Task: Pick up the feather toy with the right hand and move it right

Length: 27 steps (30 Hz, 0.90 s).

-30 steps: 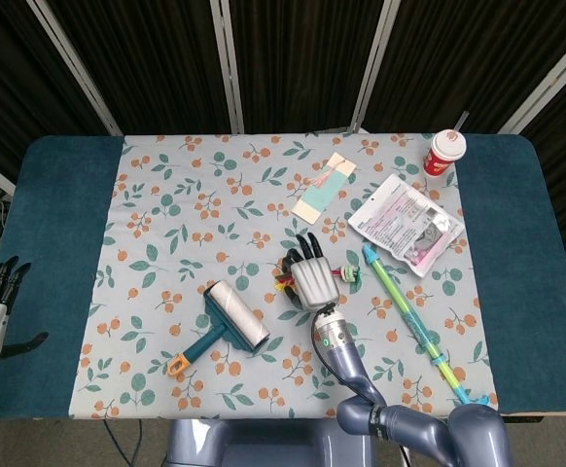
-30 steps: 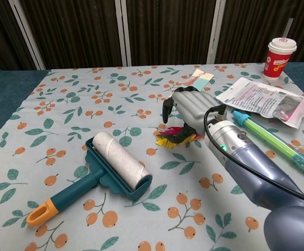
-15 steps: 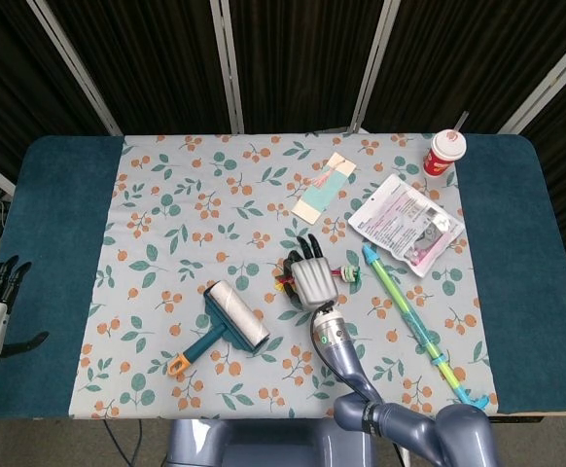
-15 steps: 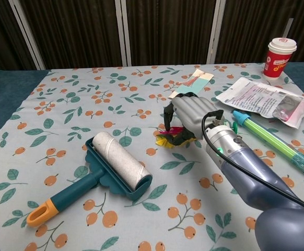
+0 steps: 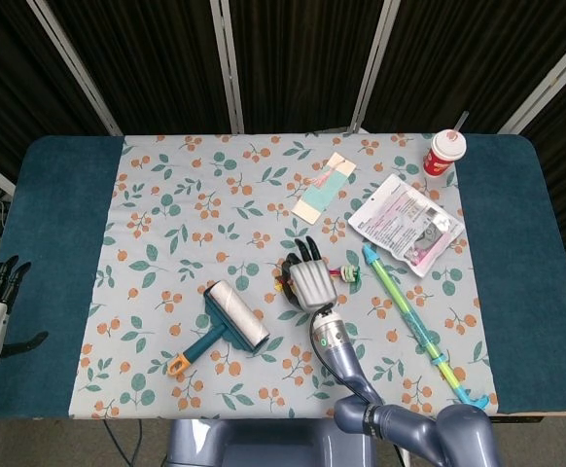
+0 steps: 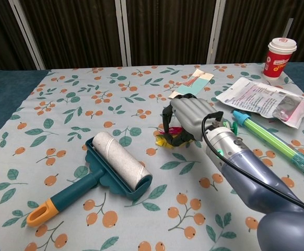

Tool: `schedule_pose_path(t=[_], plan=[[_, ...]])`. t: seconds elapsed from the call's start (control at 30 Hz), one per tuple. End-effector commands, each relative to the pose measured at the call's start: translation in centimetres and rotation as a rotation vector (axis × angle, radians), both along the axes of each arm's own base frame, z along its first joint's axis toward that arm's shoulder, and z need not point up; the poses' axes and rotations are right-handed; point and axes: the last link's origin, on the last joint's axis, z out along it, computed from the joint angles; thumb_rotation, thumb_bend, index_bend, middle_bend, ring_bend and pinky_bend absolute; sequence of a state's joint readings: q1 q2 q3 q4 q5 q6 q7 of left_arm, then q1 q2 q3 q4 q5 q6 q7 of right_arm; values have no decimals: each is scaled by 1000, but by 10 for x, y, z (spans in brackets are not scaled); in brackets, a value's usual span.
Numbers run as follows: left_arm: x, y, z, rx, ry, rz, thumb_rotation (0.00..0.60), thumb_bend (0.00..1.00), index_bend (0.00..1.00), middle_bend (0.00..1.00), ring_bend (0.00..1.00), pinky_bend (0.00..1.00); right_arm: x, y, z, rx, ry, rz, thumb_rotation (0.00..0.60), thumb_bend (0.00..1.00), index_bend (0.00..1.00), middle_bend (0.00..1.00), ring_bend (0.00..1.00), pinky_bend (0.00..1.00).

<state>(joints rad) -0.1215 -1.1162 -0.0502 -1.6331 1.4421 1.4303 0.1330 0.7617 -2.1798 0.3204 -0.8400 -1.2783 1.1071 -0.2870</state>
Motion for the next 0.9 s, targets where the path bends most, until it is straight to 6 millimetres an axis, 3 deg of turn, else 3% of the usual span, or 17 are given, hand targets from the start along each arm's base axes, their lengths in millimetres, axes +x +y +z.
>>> schedule_pose_path(t=[0.03,0.33,0.57,0.9], plan=[[0,0,0,0,0,0,553,132,58,0,0,0,0,0,0,0,0,2,600,394,586,360,86,0],[0,0,0,1,2,1,553,132,58,0,0,0,13,0,11,-6,-47,40,600,396,594,363,86,0],[0,0,0,3,4,1,555,132,58,0,0,0,27,-5,44,-25,-148,42,600,395,609,376,86,0],[0,0,-1,7,8,1,554,132,58,0,0,0,23,-19,89,-61,-203,-11,600,396,615,382,86,0]])
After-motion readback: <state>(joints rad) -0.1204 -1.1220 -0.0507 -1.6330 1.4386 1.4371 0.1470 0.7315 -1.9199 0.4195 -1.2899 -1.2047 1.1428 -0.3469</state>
